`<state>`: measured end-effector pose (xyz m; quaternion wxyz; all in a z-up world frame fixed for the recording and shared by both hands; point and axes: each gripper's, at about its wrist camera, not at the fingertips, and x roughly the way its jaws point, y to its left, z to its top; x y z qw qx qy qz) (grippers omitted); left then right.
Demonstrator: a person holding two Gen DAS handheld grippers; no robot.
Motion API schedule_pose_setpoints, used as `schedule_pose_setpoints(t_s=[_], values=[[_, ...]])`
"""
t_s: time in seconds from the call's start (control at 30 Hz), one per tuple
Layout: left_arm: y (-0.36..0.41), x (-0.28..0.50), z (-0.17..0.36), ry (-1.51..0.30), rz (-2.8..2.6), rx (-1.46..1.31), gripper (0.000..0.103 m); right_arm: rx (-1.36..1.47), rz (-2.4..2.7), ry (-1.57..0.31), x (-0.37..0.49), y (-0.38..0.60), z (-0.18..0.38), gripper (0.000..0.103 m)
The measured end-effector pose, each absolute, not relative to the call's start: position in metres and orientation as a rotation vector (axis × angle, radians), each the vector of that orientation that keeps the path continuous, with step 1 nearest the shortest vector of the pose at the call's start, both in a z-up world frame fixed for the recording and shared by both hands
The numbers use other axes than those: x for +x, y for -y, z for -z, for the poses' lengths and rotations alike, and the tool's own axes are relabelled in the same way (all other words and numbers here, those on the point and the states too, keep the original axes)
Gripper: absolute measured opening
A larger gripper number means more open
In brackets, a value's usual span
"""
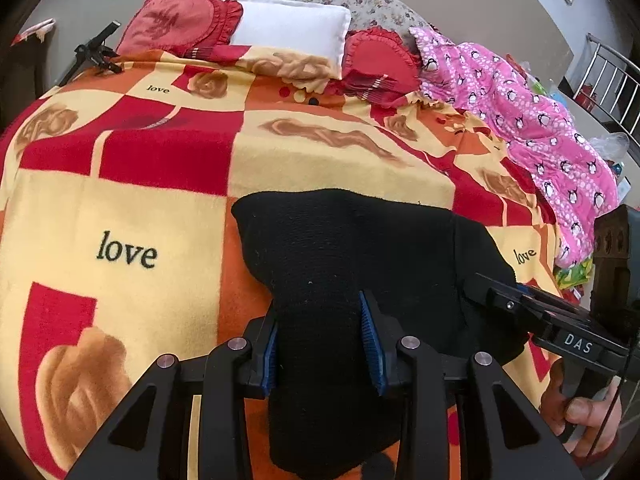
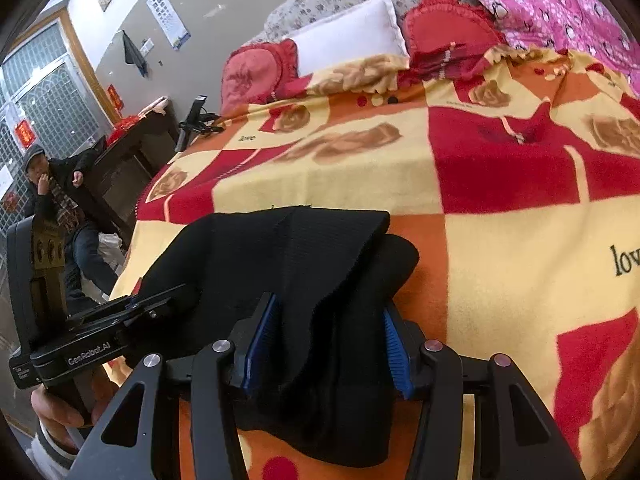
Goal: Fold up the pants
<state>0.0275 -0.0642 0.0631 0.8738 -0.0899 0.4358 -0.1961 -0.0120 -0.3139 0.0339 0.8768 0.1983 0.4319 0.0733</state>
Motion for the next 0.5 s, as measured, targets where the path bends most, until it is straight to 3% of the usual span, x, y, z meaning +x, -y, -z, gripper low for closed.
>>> schedule_pose_setpoints(t_s=[0.27,0.37,0.5], values=[[0.067,0.036,-0.057,-0.916,0.405,-0.191,0.038,0.419,-0.147,-0.925,-0.008,0.316,-0.026,0.057],[0.063,0.034,-0.052,-0.919,0.397,-0.202,0.048,0.443,-0.136,-0.936,-0.007,0.32,-0.019,0.063],[0.055,0.035,-0.045,-0.94,0.376,-0.242,0.062,0.447,-0.134,-0.936,-0.009,0.323,-0.017,0.064]])
